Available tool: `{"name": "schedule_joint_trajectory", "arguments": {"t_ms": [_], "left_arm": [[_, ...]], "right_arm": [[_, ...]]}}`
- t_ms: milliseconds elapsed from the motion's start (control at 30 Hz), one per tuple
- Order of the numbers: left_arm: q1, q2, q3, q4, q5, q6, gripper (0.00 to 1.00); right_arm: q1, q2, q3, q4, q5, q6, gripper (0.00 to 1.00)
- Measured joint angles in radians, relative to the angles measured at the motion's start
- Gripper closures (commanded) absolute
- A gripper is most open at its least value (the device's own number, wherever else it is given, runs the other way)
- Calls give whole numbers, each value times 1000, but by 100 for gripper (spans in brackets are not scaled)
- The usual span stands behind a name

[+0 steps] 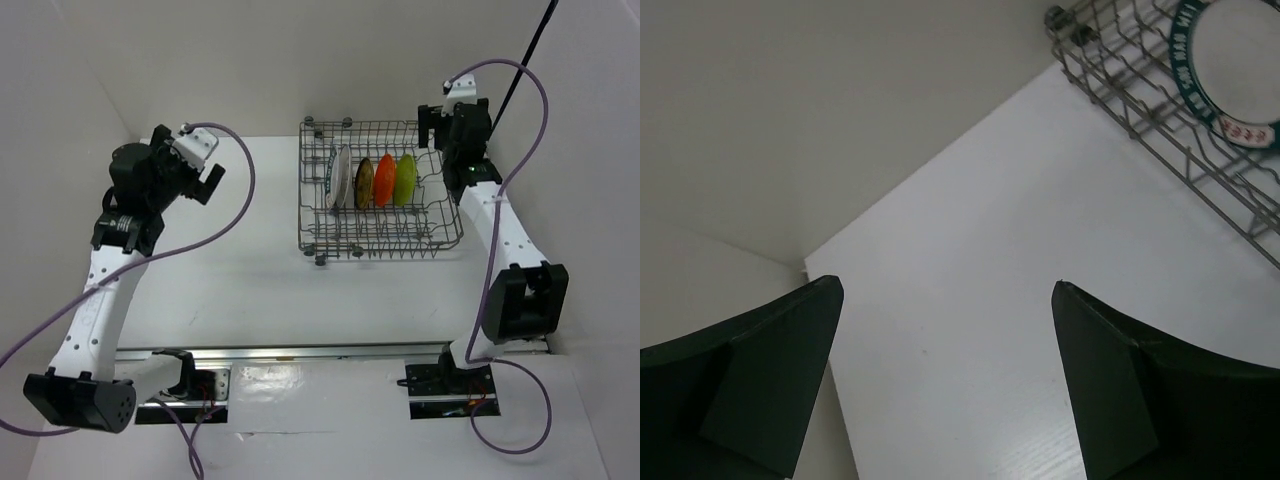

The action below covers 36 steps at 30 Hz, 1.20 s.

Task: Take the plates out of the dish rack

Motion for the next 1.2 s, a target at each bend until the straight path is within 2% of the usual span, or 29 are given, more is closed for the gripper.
{"name": "schedule_joint_trajectory", "arguments": {"t_ms": [67,100,167,267,467,600,700,733,767,867,900,1200], "left_arm": [[0,59,60,-87,50,2,0],[0,90,80,-116,72,-7,0],[0,157,111,-173,111,-39,0],[-1,236,112,-230,138,-98,0],[0,321,130,-282,172,-196,0],[9,401,313,-360,219,-201,0],[36,437,443,-363,285,-210,0],[42,441,468,-365,304,-205,0],[51,446,491,-373,324,-192,0],[55,474,541,-409,362,-164,0],[51,484,547,-418,364,-161,0],[-40,541,533,-505,256,-159,0]], "right_arm": [[-23,51,81,-94,-44,40,6],[-34,106,165,-163,-68,67,13],[-46,214,328,-285,-106,108,20],[-53,352,476,-430,-160,159,22],[-53,505,456,-615,-224,243,27],[-53,550,447,-649,-245,275,31],[-53,563,457,-647,-253,292,40],[-53,567,462,-647,-254,296,46],[-53,573,467,-646,-257,300,59],[-53,595,472,-645,-280,313,84],[-53,604,480,-645,-268,309,98],[-27,636,590,-721,-133,272,100]]}}
